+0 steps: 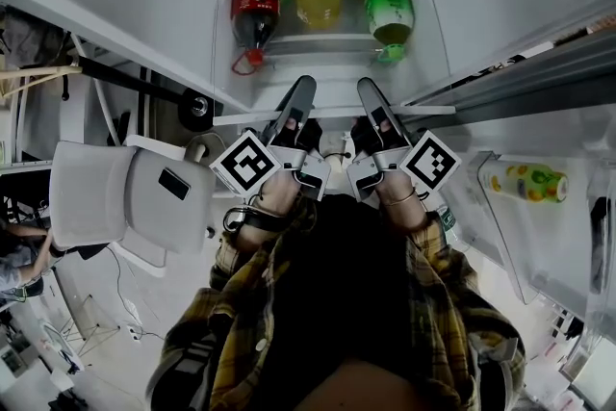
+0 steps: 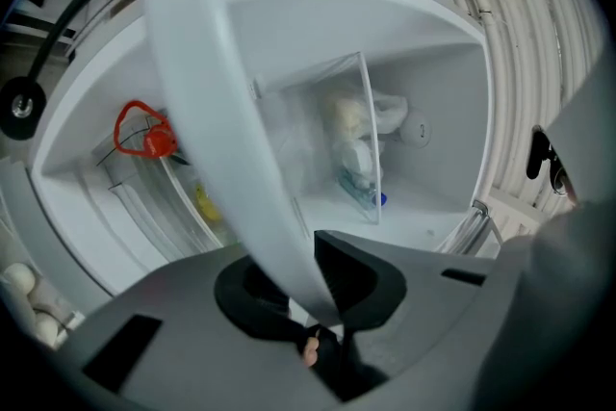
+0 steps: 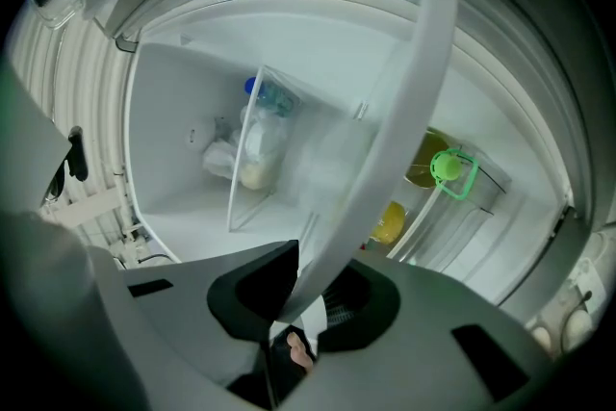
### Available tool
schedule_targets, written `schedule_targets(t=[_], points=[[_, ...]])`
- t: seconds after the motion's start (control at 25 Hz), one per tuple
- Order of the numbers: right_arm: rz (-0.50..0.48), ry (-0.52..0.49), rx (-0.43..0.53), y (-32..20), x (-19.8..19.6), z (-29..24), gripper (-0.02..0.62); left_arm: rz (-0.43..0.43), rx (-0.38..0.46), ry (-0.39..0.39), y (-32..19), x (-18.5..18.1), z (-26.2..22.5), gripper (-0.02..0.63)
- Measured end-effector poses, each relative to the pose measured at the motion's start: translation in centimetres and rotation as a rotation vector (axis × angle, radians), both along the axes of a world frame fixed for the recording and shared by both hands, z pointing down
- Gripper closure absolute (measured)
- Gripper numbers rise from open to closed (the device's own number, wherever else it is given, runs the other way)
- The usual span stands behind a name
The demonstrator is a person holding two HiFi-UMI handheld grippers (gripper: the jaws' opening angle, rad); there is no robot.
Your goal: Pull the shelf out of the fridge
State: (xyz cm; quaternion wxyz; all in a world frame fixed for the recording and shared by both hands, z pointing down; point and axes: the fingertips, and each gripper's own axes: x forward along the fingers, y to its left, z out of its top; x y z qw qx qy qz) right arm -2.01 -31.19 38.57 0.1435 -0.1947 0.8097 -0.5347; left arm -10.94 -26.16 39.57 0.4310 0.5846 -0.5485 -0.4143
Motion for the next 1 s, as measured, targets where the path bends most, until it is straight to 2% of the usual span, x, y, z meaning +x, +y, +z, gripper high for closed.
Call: schedule_targets(t=[1.0], points=[[-0.002,-0.002,-0.012,-0.07,-0.08,-0.1,0.534,-0.002,0.022,0.033,-0.16,0.0,-0.48,0.557]])
